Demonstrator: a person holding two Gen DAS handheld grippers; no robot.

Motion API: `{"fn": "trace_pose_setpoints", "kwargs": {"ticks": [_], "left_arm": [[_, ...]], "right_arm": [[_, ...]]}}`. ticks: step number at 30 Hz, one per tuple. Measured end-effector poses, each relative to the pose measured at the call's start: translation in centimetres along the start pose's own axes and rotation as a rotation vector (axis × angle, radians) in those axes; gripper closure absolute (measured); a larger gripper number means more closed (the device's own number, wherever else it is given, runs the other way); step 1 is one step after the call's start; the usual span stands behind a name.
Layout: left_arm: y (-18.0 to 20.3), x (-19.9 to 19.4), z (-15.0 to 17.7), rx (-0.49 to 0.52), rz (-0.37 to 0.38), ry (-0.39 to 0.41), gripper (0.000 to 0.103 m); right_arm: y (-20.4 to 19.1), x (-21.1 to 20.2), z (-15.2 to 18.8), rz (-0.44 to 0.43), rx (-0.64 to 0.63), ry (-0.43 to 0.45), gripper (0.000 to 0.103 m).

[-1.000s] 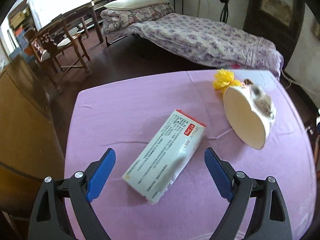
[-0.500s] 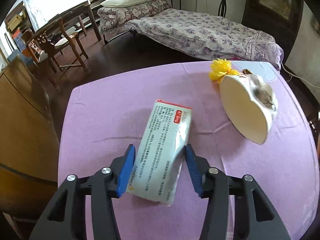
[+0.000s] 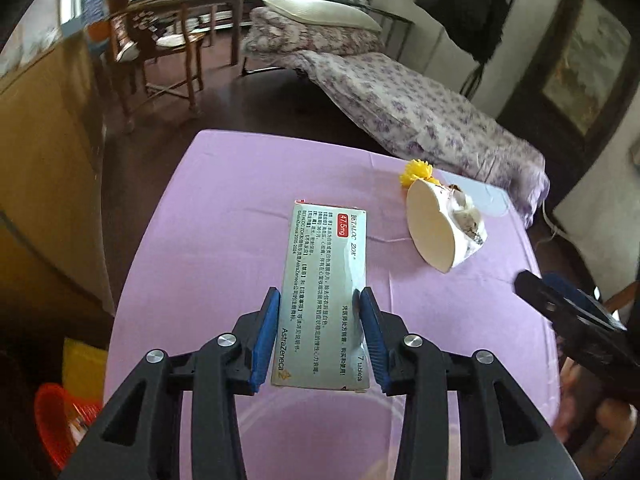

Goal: Collect trash
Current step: 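Grasp the white paper cup by its rim with the right tool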

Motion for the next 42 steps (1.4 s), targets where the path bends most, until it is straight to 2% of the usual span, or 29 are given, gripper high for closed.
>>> {"fn": "trace_pose_setpoints", "kwargs": {"ticks": [4,11,17,20,26,30,33,42], "left_arm": [[-1.0,-0.6,0.7,-0.032,0.009,0.000,0.063],[-2.7,0.8,0.6,-0.066,0.022,-0.040,0.063],[-2.9,1.1,0.3,-0.069,0.030,-0.046,0.063],[-2.9,1.1,0.2,-0.068,0.031,-0.046,0.063],[-2.6,1.5,0.5,-0.062,0.030,-0.047,0.063],[-2.6,1.7,0.5,-0.065,0.027,-0.045,0.063],[-2.7,1.6,0.4,-0.069,0.027,-0.044,0.063],[-3.0,0.9,0.2,-0.082,0.039,-0.032,0.063]], "right_arm": [[-0.4,1.4,-0.8,-0.024,0.016,-0.023,0.010],[-2.0,4.7,-2.8,-0.029,-0.056,-0.090,0.010],[-4.0,7.3,-3.8,0.047,-0.177,-0.155,0.010],[-4.1,8.1,-4.2,0.078,-0.195,-0.173,0.010],[-4.0,9.3,-4.6,0.079,-0.197,-0.203,0.010],[-3.8,9.6,-4.6,0.070,-0.192,-0.215,0.011],[-3.6,9.3,-4.4,0.067,-0.190,-0.224,0.025],[-3.7,6.0,-2.9,0.042,-0.167,-0.190,0.026]]}}
Point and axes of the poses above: each gripper's, at about its wrist camera, not at the fingertips, and x roughly the way its jaws point, y to its right, z to its underside, the point moved 2 cm from there along x, roughly the way its jaws point, and after that the axes turned 9 degrees about -x, right-handed, at the moved point
